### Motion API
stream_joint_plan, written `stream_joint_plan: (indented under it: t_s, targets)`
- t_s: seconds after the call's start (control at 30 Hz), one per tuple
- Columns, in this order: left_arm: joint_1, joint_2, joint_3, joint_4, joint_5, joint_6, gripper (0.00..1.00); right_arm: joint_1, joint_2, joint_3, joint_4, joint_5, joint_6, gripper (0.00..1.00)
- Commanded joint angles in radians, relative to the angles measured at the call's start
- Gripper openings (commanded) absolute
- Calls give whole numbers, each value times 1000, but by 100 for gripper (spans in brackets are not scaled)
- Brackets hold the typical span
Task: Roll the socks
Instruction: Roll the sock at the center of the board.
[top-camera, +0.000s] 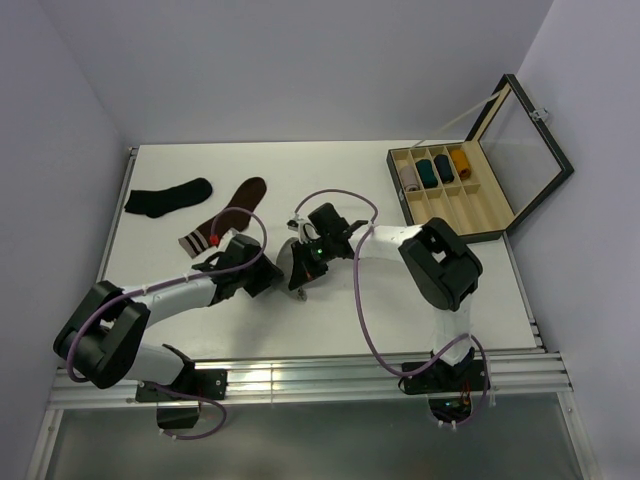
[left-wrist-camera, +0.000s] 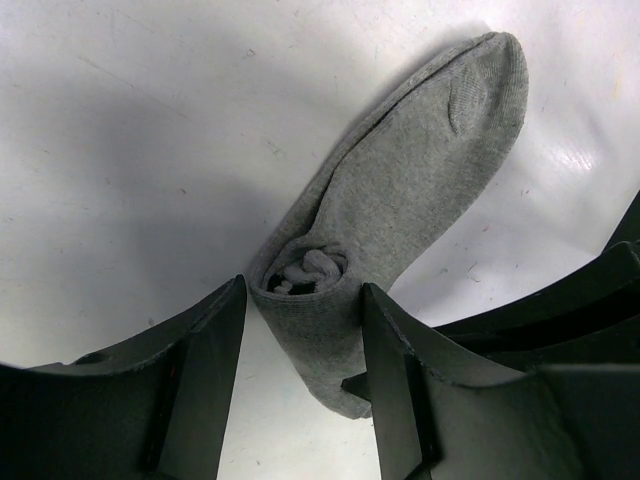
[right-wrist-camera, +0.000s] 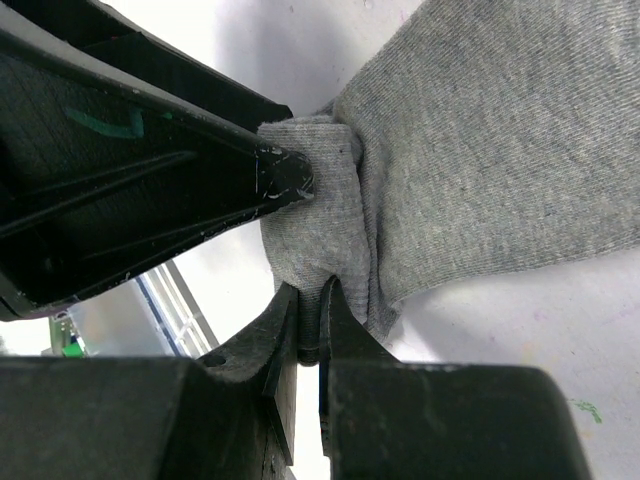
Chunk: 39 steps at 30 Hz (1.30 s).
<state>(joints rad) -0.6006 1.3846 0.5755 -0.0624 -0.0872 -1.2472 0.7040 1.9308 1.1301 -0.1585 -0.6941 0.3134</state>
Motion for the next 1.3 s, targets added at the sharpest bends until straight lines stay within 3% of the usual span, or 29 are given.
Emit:
stream_joint_plan:
  t_s: [0.0,0.17,0.27,0.43,0.53,0.57,0.67,0.83,1.03,1.27]
  targets:
    - [-11,-2,-16,15,-20,-31,55,-1,33,28,-50,7,7,0]
    - [-28,14,-22,13,-26,-46,53,-3,40,33,-38,5,18,0]
    - [-33,28,-16,0,-34,-46,43,-3,36,25,-23,4,30,0]
    - [-33,56,-3,-22,-40,-38,14,-3,-6,4,8,22,38,0]
    - [-33,67,6,-30,-39,-29,2,-3,-73,-27,34,50,47,17]
    - [-33,68,7,-33,-40,-20,0,-3,-111,-32,40,70,53,28]
    - [-33,68,17,-48,-43,-2,0,-11,-196,-62,86,126,72,37]
    - [-33,83,44,-65,-37,32,0,-37,-251,-92,155,260,90,40]
    - [-33,105,61,-66,-16,55,0,-49,-126,-58,263,355,102,40]
    - [-31,117,76,-85,-6,77,0,-87,-56,-164,379,418,171,40]
